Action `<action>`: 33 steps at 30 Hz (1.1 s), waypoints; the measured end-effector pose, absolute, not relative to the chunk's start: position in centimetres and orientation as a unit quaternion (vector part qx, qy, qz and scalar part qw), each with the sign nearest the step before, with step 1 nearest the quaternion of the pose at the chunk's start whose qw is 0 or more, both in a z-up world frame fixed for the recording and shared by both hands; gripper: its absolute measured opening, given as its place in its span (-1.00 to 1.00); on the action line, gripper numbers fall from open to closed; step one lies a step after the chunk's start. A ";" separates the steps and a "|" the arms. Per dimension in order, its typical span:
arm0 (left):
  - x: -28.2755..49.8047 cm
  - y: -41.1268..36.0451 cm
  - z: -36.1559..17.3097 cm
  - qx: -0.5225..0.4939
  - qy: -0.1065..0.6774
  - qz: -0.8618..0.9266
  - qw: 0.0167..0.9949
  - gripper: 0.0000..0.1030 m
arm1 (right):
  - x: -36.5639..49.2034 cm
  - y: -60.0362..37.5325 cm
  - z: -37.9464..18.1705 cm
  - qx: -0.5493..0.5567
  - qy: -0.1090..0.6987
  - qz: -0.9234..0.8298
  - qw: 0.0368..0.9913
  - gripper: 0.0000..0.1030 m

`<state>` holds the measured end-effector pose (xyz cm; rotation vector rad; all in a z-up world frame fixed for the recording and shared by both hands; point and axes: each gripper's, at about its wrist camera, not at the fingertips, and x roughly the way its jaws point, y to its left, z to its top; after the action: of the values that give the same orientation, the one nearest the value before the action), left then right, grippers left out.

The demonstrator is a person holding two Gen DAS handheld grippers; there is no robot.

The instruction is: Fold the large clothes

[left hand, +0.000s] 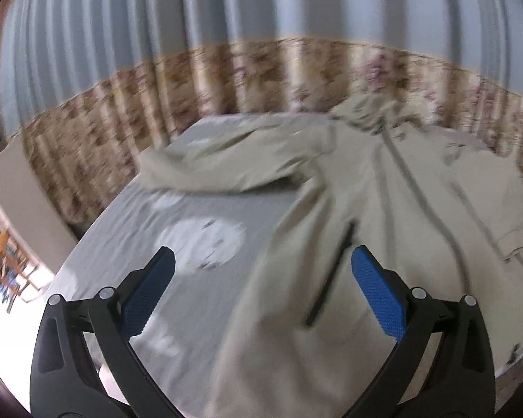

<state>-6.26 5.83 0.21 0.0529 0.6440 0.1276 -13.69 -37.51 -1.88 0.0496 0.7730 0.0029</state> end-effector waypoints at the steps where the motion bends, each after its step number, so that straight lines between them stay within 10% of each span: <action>1: -5.4 4.4 0.8 0.028 0.316 0.041 0.947 0.94 | -12.7 -37.6 -0.8 0.025 0.362 0.009 0.932 0.12; 22: 0.0 -20.9 -7.6 0.030 0.423 -0.144 0.894 0.92 | -3.3 -39.6 2.4 0.031 0.292 0.016 0.956 0.41; 24: 0.4 -21.4 -7.6 0.033 0.429 -0.150 0.890 0.49 | -3.4 -40.2 1.9 0.043 0.298 0.016 0.954 0.41; 26: 1.4 -21.6 -7.5 0.020 0.433 -0.162 0.887 -0.52 | -3.5 -40.7 1.5 0.051 0.305 0.017 0.951 0.42; 29: 2.8 -20.2 -7.2 -0.021 0.440 -0.185 0.879 -0.87 | -3.6 -41.0 1.5 0.053 0.305 0.017 0.951 0.44; 33: 3.7 -16.6 -4.3 0.010 0.397 -0.174 0.901 -0.88 | -3.2 -41.2 1.8 0.050 0.304 0.023 0.951 0.49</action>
<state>3.69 -16.59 -4.26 0.0210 0.8211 -0.3589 -3.21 -41.17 1.79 0.1020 0.6183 0.0477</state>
